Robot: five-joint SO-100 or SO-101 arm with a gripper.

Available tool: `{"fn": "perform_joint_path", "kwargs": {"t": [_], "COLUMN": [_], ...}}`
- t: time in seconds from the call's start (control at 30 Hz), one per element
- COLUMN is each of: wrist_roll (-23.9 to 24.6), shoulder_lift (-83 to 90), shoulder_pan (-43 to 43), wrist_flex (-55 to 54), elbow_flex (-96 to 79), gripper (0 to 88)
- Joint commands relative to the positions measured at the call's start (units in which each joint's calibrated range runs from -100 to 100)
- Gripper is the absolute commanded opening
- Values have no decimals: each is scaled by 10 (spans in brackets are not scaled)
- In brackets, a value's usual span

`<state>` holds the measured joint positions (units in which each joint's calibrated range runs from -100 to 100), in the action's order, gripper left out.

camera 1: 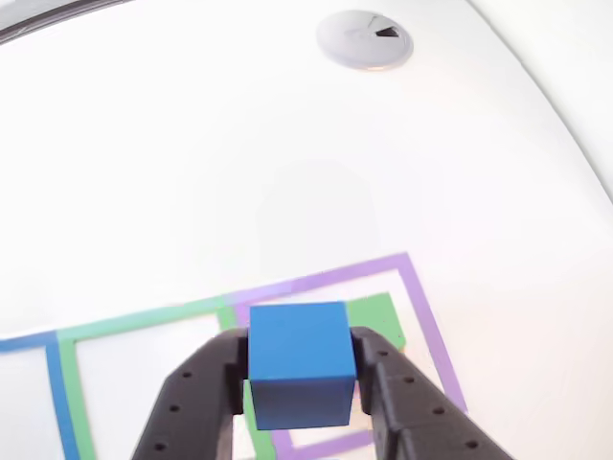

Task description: Tower of hanoi

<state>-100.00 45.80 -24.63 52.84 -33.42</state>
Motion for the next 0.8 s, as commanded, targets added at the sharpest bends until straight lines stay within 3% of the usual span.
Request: {"fn": "perform_joint_path", "kwargs": {"t": [0.0, 0.13, 0.27, 0.77], "wrist_roll": [0, 0, 0, 0], "shoulder_lift": [27, 26, 28, 41], "shoulder_pan": [28, 59, 89, 152], "wrist_flex": [243, 350, 387, 338], "elbow_flex": [236, 359, 400, 317], "gripper": [50, 50, 50, 50]}}
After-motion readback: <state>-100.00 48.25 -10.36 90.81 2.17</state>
